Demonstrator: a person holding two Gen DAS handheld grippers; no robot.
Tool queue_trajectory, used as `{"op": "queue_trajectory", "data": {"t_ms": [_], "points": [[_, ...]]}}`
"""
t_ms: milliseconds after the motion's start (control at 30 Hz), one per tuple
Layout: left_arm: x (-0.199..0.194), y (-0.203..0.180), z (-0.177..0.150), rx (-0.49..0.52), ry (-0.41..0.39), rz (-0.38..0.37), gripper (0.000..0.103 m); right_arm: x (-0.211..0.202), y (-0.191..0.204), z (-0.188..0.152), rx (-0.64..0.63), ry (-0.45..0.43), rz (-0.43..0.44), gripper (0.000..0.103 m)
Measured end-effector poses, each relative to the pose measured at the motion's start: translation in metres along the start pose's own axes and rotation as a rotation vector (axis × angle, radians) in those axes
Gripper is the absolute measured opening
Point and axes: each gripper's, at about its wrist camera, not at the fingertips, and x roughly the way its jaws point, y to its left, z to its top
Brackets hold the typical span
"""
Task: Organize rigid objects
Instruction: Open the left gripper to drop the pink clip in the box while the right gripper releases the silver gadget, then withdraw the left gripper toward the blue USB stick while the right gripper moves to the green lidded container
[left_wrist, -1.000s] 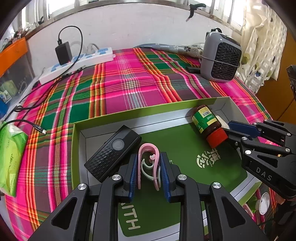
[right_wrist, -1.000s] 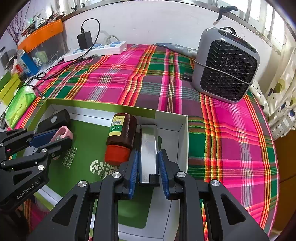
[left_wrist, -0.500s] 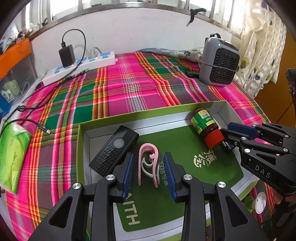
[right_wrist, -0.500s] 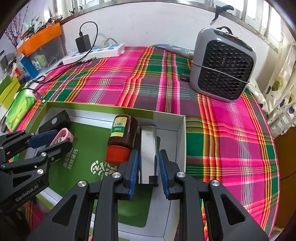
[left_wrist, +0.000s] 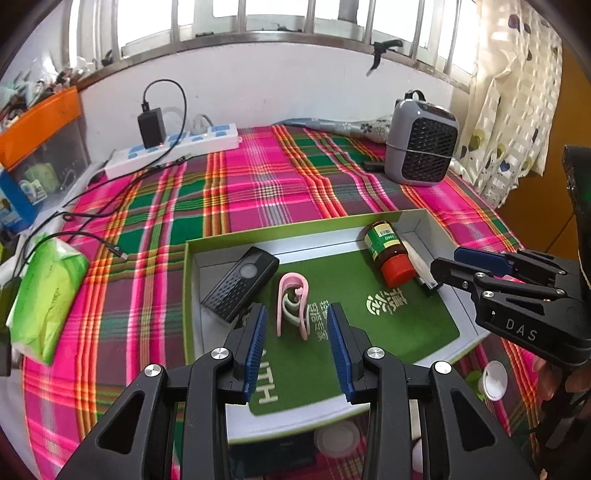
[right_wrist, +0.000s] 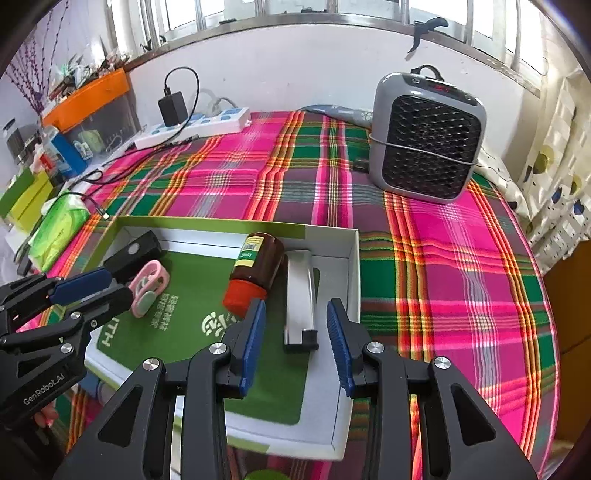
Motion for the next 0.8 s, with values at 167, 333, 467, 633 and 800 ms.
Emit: {"op": "queue_trajectory", "data": {"t_ms": [167, 333, 467, 633, 800], "points": [[-0.018, 0.004, -0.011, -0.021, -0.026, -0.008, 0.033, -0.016, -0.001, -0.008, 0.021, -0.027, 0.015, 0.036], [-0.032, 0.012, -0.025, -0.044, -0.039, -0.008, 0.033, -0.033, 0.000, -0.019, 0.023, -0.062, 0.020, 0.036], [-0.041, 0.019, -0.036, -0.068, -0.043, -0.010, 0.033, -0.045, -0.003, -0.029, 0.037, -0.084, 0.025, 0.036], [-0.054, 0.028, -0.048, -0.091, -0.061, -0.021, 0.033, -0.058, -0.005, -0.041, 0.052, -0.105, 0.033, 0.036], [-0.066, 0.035, -0.060, -0.095, -0.074, -0.019, 0.033, -0.067, -0.006, -0.054, 0.065, -0.120, 0.038, 0.036]]}}
